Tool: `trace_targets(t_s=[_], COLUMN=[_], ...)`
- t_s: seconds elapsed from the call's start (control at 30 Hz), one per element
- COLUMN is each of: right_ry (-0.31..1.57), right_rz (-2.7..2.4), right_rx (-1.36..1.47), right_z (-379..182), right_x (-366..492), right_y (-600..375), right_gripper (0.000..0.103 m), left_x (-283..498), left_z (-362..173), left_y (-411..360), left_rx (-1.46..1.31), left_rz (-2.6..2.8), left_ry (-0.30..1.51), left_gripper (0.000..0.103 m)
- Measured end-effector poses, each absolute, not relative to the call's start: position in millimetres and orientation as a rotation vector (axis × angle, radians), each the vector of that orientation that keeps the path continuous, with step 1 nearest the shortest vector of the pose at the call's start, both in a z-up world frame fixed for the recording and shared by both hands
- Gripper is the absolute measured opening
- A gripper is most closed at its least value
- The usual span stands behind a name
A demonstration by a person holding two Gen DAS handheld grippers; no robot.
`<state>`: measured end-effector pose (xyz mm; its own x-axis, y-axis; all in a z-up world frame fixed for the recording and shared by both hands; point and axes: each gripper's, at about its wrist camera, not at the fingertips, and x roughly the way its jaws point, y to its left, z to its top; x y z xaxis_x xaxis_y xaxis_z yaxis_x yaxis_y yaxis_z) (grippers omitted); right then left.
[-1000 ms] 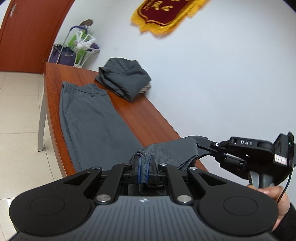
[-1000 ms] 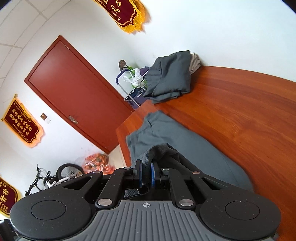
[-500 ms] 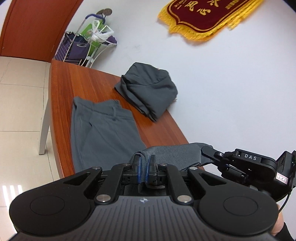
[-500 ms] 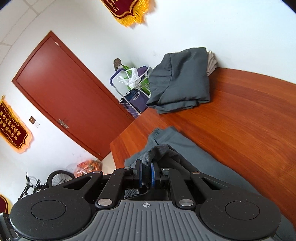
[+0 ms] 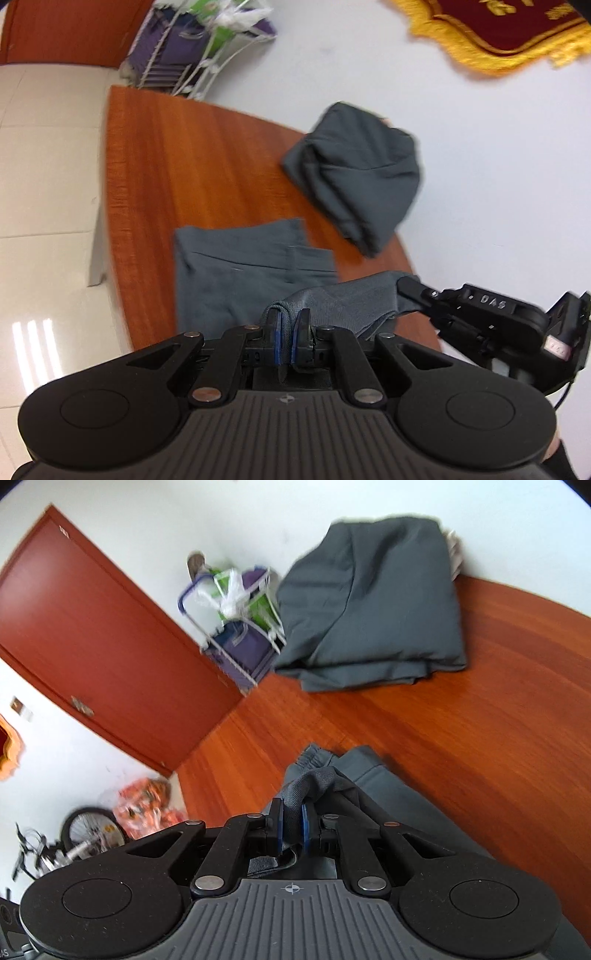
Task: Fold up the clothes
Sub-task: 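Carry the hems with both tools toward the waistband, folding the trousers in half, then lay the hems on the waistband and open both tools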
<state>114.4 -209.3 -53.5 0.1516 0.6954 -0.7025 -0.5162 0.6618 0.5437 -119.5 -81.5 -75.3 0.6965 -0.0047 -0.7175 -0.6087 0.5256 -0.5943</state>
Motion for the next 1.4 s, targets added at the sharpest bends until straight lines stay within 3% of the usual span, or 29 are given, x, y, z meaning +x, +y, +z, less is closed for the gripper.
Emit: trace_targets(t_s=[0.4,0.5,0.57,0.73,1.03,1.4], right_ry=[1.249,1.264,1.251,1.174,1.112,0.952], right_rz=[0.787,0.750,0.752,0.811,0.877,0.928], right_rx=[0.163,0.225,0.293,0.343,0.211,-0.265], right_z=[-117.0,-126.3,-126.3,-112.7,-86.1,-99.3], right_x=[137.1,145.0,147.8,155.9,145.4,118.6], right_y=[-158.6,-157.5,-158.6,-150.2,-145.8,-124.4], right_gripper=[0.014,0.019,0.031,0.035,0.036,0.036], left_x=[-106.1,-108.1,-111.0,-120.7,-128.8,-114.1], left_z=[-123.3,-124.7,-125.5,-120.8,-111.7,-113.7], left_y=[-23.0,-8.5,0.8,13.3,8.3,-15.4], left_rx=[-1.068,-1.082,-1.098,-1.098,-1.027,-0.874], left_rz=[0.493,0.530,0.544,0.577,0.582,0.481], left_ry=[0.823,0.798,0.790,0.769,0.764,0.832], left_gripper=[0.014,0.022,0.022,0.027,0.031,0.033])
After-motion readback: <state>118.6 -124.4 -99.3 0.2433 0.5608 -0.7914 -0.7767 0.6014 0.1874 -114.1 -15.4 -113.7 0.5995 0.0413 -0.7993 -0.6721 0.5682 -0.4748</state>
